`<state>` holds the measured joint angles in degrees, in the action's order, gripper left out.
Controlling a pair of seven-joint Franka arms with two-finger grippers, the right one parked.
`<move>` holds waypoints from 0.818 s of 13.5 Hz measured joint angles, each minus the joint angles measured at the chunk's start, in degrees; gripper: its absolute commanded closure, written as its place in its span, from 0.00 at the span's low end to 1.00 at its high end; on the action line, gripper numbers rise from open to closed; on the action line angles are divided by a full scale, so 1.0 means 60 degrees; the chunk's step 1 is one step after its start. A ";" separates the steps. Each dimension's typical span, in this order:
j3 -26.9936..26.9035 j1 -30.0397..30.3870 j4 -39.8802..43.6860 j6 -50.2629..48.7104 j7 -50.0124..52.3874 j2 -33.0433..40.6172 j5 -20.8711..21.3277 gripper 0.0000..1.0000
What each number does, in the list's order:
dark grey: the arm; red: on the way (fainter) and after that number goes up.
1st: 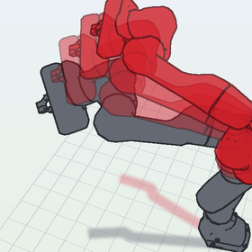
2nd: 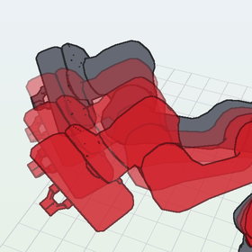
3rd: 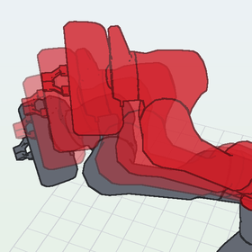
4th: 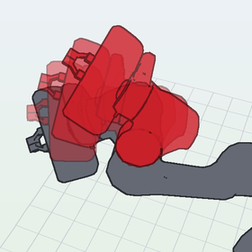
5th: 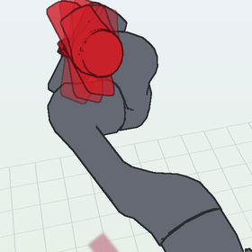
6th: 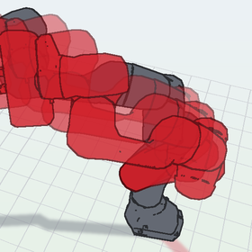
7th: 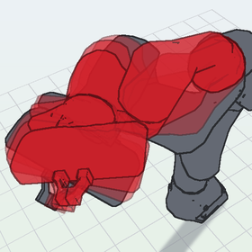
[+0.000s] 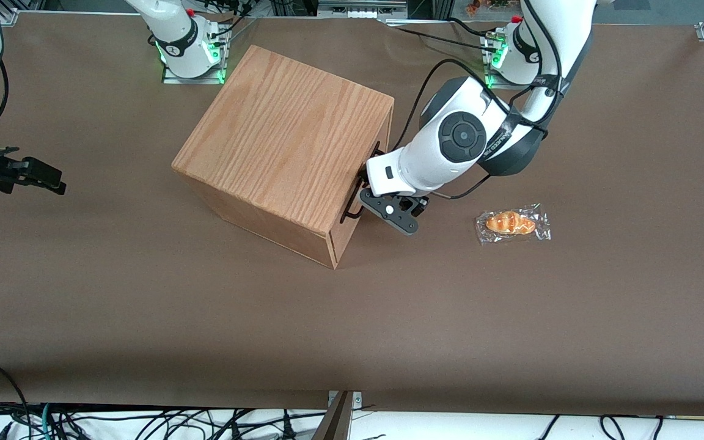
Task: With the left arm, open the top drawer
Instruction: 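Pull the handle with the left gripper, sliding the drawer out of the cabinet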
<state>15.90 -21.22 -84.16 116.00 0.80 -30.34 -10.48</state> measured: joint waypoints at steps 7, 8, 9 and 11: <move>-0.0084 0.0044 0.0001 0.0107 -0.0011 -0.0073 0.0124 0.00; -0.0102 0.0061 0.0001 0.0107 -0.0011 -0.0086 0.0133 0.00; -0.0142 0.0094 0.0000 0.0106 -0.0010 -0.0108 0.0187 0.00; -0.0169 0.0319 0.0002 0.0002 -0.0013 -0.0123 0.0264 0.00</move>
<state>14.89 -19.30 -84.15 116.01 0.72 -31.08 -8.89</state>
